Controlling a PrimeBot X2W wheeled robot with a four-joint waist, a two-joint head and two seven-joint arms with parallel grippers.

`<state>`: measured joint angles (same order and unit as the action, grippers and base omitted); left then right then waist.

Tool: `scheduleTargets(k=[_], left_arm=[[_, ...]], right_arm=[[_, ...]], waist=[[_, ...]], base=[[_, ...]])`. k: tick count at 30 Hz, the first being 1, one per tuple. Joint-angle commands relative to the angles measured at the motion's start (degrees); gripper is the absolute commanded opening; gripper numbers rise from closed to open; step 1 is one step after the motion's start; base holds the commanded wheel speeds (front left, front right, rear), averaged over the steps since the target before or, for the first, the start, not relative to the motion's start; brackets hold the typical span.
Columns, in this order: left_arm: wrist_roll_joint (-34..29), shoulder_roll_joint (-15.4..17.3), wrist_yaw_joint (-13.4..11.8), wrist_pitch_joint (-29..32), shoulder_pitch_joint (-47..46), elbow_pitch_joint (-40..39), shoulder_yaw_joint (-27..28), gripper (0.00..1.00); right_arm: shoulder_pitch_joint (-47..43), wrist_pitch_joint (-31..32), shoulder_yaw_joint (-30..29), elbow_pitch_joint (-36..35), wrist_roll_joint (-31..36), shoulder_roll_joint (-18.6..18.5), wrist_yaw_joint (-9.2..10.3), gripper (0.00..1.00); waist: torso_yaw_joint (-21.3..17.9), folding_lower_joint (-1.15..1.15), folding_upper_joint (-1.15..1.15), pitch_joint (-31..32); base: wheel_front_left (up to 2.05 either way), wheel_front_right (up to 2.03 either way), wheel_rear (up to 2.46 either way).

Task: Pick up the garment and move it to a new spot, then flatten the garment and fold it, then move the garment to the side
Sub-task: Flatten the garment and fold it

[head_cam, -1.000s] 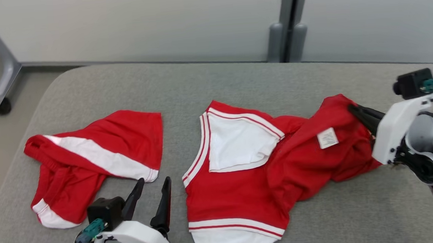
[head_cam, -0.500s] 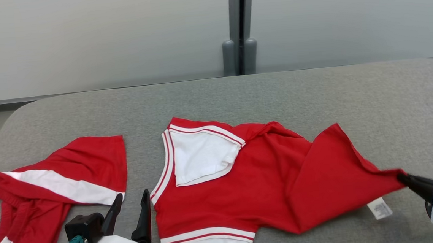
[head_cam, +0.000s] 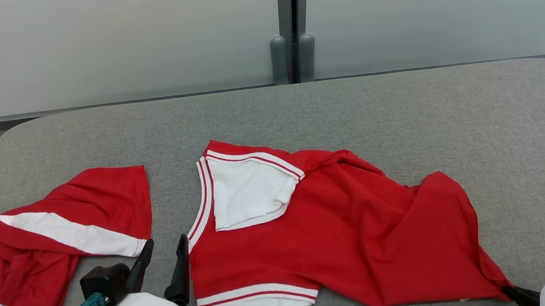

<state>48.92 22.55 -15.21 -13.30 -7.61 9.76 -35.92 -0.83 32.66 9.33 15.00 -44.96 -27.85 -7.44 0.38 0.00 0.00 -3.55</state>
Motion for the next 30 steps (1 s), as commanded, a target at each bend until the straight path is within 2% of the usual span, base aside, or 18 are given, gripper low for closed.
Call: scheduleTargets(k=[1,4,5,6,7,13,21,26,30], left_arm=[[-0.4,0.3,-0.2,0.0,-0.8,0.0,0.1,1.00],[-0.3,0.2,-0.4,0.1,-0.5,0.1,-0.1,1.00],[-0.3,0.2,-0.3,0.1,-0.4,0.2,-0.1,1.00],[-0.2,0.2,-0.1,0.1,-0.3,0.3,-0.2,1.00],[-0.1,0.2,0.0,0.1,-0.2,0.4,-0.2,1.00],[0.1,0.5,-0.3,-0.3,0.8,0.6,0.1,1.00],[-0.7,1.5,-0.7,-1.0,1.9,-1.3,1.6,1.00],[-2.8,2.7,-0.7,-1.7,1.9,-3.9,3.9,1.00],[-6.6,3.6,-2.0,-1.9,2.2,-7.2,7.2,1.00]], right_arm=[[-0.6,-0.4,-0.8,0.5,0.6,0.6,-0.08,0.00],[-0.8,-0.7,-2.6,2.0,2.1,2.7,-0.08,0.00],[-0.7,-1.1,-3.2,2.2,2.8,3.2,-0.08,0.04],[-0.7,-1.5,-3.8,2.5,3.6,3.8,-0.08,0.44],[-0.6,-1.8,-4.3,2.6,4.0,4.6,-0.08,1.00],[-0.4,-3.7,-7.4,-1.1,4.9,6.9,-0.08,1.00],[0.5,-10.6,-12.9,-11.8,8.3,9.1,-0.07,1.00],[1.5,-17.4,-12.9,-17.3,12.0,11.8,-0.07,1.00],[2.5,-23.8,-10.6,-19.2,13.7,13.8,-0.07,1.00]], waist=[[0.2,0.00,0.00,0.1],[0.7,0.00,0.00,0.3],[0.9,0.00,0.00,0.5],[1.0,0.00,0.00,0.6],[1.1,0.00,0.00,0.8],[1.3,0.00,0.00,2.4],[1.1,0.00,0.00,4.6],[1.3,0.00,0.00,5.2],[1.4,0.00,0.00,5.2]], base=[[0.00,0.00,0.00],[0.00,0.00,0.00],[0.00,0.00,0.00],[0.00,0.00,0.00],[0.00,0.00,0.00],[0.00,0.00,0.00],[0.00,0.00,0.00],[0.00,0.00,0.00],[0.00,0.00,0.00]])
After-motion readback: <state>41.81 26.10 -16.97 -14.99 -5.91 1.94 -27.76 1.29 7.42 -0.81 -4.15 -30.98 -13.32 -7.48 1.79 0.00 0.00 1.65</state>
